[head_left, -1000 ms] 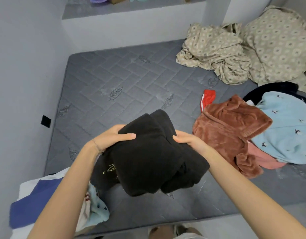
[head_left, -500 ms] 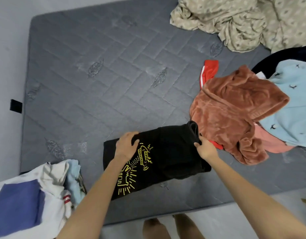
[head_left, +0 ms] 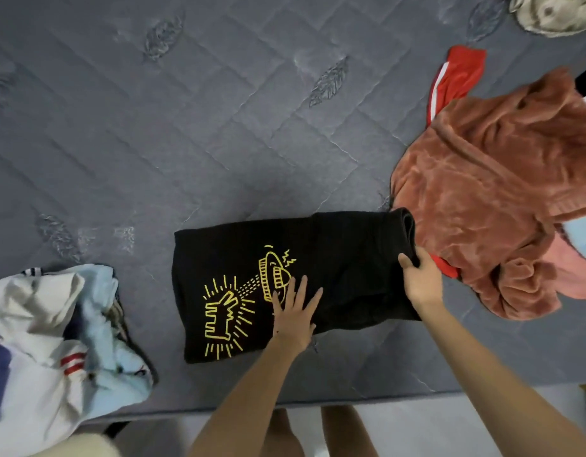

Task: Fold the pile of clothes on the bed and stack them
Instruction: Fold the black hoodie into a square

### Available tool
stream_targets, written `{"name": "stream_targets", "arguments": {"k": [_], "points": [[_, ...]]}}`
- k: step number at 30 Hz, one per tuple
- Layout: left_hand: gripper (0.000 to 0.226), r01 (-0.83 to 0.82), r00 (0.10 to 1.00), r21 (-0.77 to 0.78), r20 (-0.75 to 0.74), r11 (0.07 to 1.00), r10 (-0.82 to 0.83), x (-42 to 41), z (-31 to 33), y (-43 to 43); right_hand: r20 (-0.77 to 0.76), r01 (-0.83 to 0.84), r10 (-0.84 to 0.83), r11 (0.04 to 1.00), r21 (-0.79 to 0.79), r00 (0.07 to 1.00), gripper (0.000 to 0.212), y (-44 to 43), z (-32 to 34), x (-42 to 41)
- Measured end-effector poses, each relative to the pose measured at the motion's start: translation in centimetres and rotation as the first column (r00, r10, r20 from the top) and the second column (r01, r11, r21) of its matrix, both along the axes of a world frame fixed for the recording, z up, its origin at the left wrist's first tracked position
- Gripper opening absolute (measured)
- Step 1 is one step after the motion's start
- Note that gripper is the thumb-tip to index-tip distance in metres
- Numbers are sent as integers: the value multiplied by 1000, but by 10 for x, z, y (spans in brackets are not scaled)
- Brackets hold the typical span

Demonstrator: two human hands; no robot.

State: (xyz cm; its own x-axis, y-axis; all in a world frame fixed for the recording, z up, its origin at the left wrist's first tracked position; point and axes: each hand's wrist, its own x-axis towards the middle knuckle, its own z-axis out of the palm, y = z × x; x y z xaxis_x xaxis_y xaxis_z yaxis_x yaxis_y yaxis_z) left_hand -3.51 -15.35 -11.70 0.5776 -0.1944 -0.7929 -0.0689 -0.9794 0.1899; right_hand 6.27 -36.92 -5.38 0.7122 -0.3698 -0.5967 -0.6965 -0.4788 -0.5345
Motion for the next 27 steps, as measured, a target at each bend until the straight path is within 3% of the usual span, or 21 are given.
{"name": "stream_targets", "arguments": {"k": [2,4,5,7,9,11,14,17,19,20,22,24,26,27], "points": [[68,-8,1000,-18,-28,1000,7,0,-3,0,42,48,-53,993,108,998,14,6,4,0],[55,-228,973,-208,-93,951,213,10,1,10,73,80,-100,968,238,992,10,19,11,1],[48,-419,908,-324,-153,848,391,18,8,18,88,90,-121,952,294,989,11,28,16,2],[41,-744,644,-469,-315,475,697,34,32,40,118,66,-124,913,402,985,11,51,27,2],[44,-864,403,-478,-468,158,786,44,55,67,155,-37,-43,877,478,987,9,84,41,0],[50,-896,267,-442,-597,-33,756,46,68,96,212,-176,73,834,523,975,10,126,53,-7],[63,-903,81,-339,-738,-264,669,39,77,140,270,-382,283,800,463,920,8,191,61,-25],[72,-870,-70,-250,-791,-424,608,20,74,185,141,-506,530,646,572,836,35,240,54,-44],[82,-890,-133,-201,-746,-410,653,8,67,201,102,-603,684,550,578,722,42,258,39,-58],[88,-925,-92,-224,-654,-308,751,3,61,205,113,-665,724,544,511,680,41,261,29,-65],[75,-952,19,-279,-465,-127,885,-7,46,208,154,-730,724,616,294,673,37,258,11,-73],[60,-945,-37,-278,-432,-172,901,-20,32,212,185,-729,709,681,72,681,41,244,-5,-78],[59,-926,-105,-284,-441,-249,891,-30,24,217,114,-733,732,679,-46,671,53,227,-15,-79],[57,-920,-93,-312,-416,-238,905,-35,21,219,53,-751,754,657,-71,654,59,220,-18,-79]]}}
